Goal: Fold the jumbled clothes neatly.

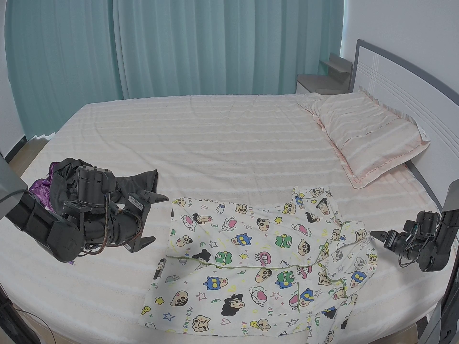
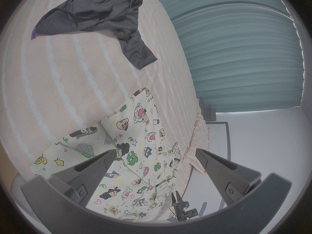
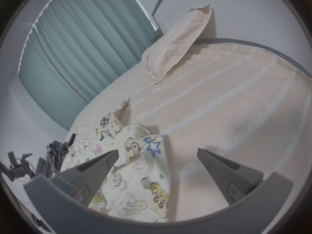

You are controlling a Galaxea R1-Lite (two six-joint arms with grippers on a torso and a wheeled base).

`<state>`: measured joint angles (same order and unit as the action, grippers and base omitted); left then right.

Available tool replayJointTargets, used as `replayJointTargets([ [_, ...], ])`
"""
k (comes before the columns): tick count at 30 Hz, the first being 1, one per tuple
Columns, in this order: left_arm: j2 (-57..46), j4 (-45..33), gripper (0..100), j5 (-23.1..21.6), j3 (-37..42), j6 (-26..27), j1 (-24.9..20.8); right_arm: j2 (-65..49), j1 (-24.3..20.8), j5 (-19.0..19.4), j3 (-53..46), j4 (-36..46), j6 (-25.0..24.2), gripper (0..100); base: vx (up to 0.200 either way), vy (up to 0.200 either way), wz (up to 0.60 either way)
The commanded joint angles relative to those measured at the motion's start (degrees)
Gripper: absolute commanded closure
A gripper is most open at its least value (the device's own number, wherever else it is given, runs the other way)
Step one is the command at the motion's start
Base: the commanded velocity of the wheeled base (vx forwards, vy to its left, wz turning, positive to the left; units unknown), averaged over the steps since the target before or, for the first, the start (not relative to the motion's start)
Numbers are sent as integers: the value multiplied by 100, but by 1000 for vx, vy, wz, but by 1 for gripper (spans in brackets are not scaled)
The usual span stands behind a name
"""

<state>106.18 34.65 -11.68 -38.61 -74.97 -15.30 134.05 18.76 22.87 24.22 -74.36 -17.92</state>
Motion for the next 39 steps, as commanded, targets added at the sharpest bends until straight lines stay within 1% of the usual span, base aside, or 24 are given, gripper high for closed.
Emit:
replayJointTargets([
  [1, -1, -2, 0, -80, 169, -9, -96, -872, -233, -37, -603, -61, -344, 0, 0, 0, 0],
  [3, -10, -2, 0, -80, 222, -9, -158, -1083, -347, -37, -902, -149, -493, 0, 0, 0, 0],
  [5, -18, -2, 0, -80, 240, -26, -237, -1179, -531, -55, -1297, -298, -546, 0, 0, 0, 0],
  [6, -18, -2, 0, -80, 240, -26, -237, -1179, -549, -55, -1332, -316, -546, 0, 0, 0, 0],
  [8, -36, -2, 0, -80, 301, -79, -298, -1135, -848, -213, -1930, -694, -563, 0, -200, 0, 0],
  [10, -45, -2, 0, -80, 310, -132, -325, -1109, -927, -257, -2106, -852, -581, 0, -200, 0, 0],
  [11, -36, -2, 0, -80, 336, -220, -342, -995, -1041, -292, -2422, -1186, -625, 0, -200, 0, 0],
  [13, -36, -2, 0, -89, 380, -228, -342, -916, -1138, -406, -2413, -1282, -853, 0, -200, 0, 0],
  [14, -36, -2, 0, -89, 380, -228, -342, -916, -1138, -406, -2413, -1282, -853, 0, -200, 0, 0],
  [15, -36, -2, 0, -89, 407, -228, -342, -836, -1173, -485, -2422, -1326, -977, 0, -200, 0, 0],
  [21, -36, -2, 0, -107, 424, -228, -342, -740, -1296, -503, -2422, -1309, -950, 0, -200, 0, 0],
  [23, -18, -2, 0, -203, 424, -228, -342, -669, -1463, -503, -2422, -1221, -959, 0, -200, 0, 0],
  [24, -18, -2, 0, -212, 424, -228, -342, -661, -1472, -503, -2422, -1221, -950, 0, -200, 0, 0],
  [27, -10, -2, 0, -265, 424, -228, -342, -327, -1648, -520, -2422, -1230, -941, 0, -200, 0, 0],
  [29, -10, -2, 0, -265, 424, -228, -342, -265, -1709, -512, -2422, -1230, -941, 0, 0, 0, 0],
  [30, -10, -2, 0, -265, 424, -228, -342, -125, -1841, -512, -2422, -1247, -933, 0, 0, 0, 0],
  [34, -1, -2, 0, -265, 424, -228, -342, 95, -2078, -520, -2422, -1344, -915, 0, 0, 0, 0],
  [35, 8, -2, 0, -265, 433, -228, -342, 218, -2157, -512, -2422, -1485, -897, 0, 0, 0, 0],
  [37, 8, -2, 0, -265, 424, -228, -342, 271, -2193, -512, -2405, -1537, -897, 0, 0, 0, 0],
  [39, 17, 7, 0, -265, 424, -228, -342, 368, -2403, -503, -2343, -1555, -915, 0, 0, 0, 0],
])
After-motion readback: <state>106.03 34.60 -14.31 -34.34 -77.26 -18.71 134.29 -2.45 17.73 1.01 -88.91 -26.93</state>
